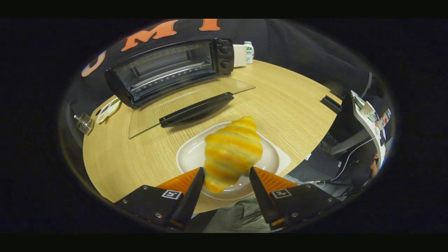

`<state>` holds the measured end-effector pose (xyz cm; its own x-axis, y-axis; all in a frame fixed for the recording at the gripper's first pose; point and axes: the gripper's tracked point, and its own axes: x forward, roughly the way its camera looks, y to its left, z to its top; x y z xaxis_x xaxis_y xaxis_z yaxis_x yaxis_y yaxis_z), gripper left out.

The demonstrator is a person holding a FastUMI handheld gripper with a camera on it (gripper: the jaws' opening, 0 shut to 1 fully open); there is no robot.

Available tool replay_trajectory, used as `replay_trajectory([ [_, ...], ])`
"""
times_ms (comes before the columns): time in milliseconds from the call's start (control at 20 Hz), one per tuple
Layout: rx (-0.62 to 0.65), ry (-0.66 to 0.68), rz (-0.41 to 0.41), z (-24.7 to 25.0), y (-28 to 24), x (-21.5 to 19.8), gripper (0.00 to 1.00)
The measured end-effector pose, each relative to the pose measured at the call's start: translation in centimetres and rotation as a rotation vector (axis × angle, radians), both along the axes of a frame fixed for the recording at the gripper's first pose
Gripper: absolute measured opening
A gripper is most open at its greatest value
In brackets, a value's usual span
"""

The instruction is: Open the toaster oven, put the food inside, and close the toaster oven door.

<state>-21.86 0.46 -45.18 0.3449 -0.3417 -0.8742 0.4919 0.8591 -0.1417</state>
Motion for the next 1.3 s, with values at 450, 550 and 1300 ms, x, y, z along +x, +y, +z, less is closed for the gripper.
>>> replay_trajectory([
  [450,0.068,-0.066,-0.049,0.7,0.2,0.0,0.38],
  [550,0.092,-0.095,-0.059,1.5,0.2,0.3,0.36],
  [1300,0.317,-0.396,-0.110,10.6,0.7,6.5,0.36],
])
